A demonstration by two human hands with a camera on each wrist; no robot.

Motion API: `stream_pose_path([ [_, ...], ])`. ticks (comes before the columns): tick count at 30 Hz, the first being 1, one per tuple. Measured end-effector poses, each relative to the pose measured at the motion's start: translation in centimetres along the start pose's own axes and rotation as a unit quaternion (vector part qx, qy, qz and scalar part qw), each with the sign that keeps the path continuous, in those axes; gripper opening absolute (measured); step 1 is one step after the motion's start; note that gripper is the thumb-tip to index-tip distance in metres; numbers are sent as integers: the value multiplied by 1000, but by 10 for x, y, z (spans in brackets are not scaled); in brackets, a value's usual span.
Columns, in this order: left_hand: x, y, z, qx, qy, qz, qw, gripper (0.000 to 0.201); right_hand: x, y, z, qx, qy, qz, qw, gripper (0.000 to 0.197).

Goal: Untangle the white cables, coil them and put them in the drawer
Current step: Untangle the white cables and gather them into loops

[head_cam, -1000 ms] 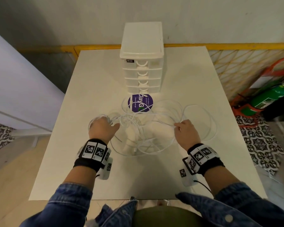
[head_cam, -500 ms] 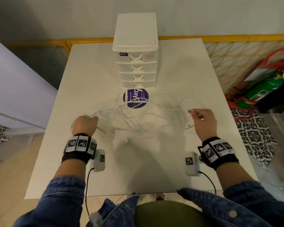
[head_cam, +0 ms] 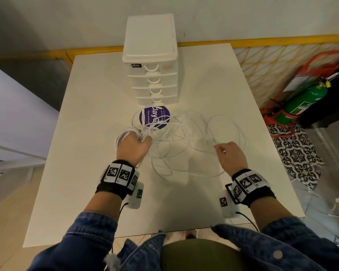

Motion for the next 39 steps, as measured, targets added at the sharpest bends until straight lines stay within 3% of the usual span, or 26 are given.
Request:
stream_pose_path([
  [3,2,0,-4,14,25,18,999,44,11,-5,12,-32,46,11,998,35],
  [6,-3,-2,-5,31,-47,-38,998,72,5,-7,18,-31,158,-68,985,52],
  [9,-16,-6,-7,-1,-113,-90,990,48,-4,-5,16,-24,148,-99,984,29],
  [10,-17,-7,-10,-14,-115,-81,990,35,-5,-5,15,-26,135,-106,985,20],
  [12,-10,-8,-17,-19,-106,-39,993,30,0,-7,14,-28,89,-100,991,19],
  [15,12,-12,-31,11,-96,10,995,35,28,-10,6,-17,-46,0,999,21],
  [17,29,-17,-37,38,-58,39,997,36,51,-7,-6,3,-127,100,987,19],
  [19,41,-21,-40,72,-15,65,995,36,65,-6,-19,21,-172,154,973,19],
  [21,47,-25,-39,92,46,83,991,38,65,-9,-29,32,-192,129,972,25],
  [23,52,-27,-30,103,113,88,984,30,56,-13,-36,22,-191,53,980,41],
  [26,59,-28,-9,85,144,62,984,20,40,-21,-37,-11,-62,-21,998,65],
  [28,63,-29,5,62,156,48,985,17,39,-23,-43,-14,62,21,998,62],
  [29,65,-30,10,52,166,44,984,18,42,-22,-51,14,85,76,993,54],
  [31,67,-30,20,36,196,30,979,23,50,-11,-78,140,40,197,970,34],
  [32,68,-31,26,26,212,25,977,24,52,-4,-94,204,-3,214,955,32],
  [34,68,-31,35,12,236,15,972,23,46,8,-127,245,-67,80,964,50],
  [36,65,-31,43,6,253,4,967,23,29,21,-151,217,-51,-83,971,60],
  [39,62,-32,46,4,278,-13,960,25,6,32,-167,243,-40,-159,956,30],
])
Point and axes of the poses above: each hand's wrist, its own y-axis away from the middle knuckle, its own x-axis out of the back of the hand, z = x × y, the point moved 3 cm from there along -y, towards the middle knuckle, and after that the axes turned 7 degrees about -x, right-handed, at the moved point
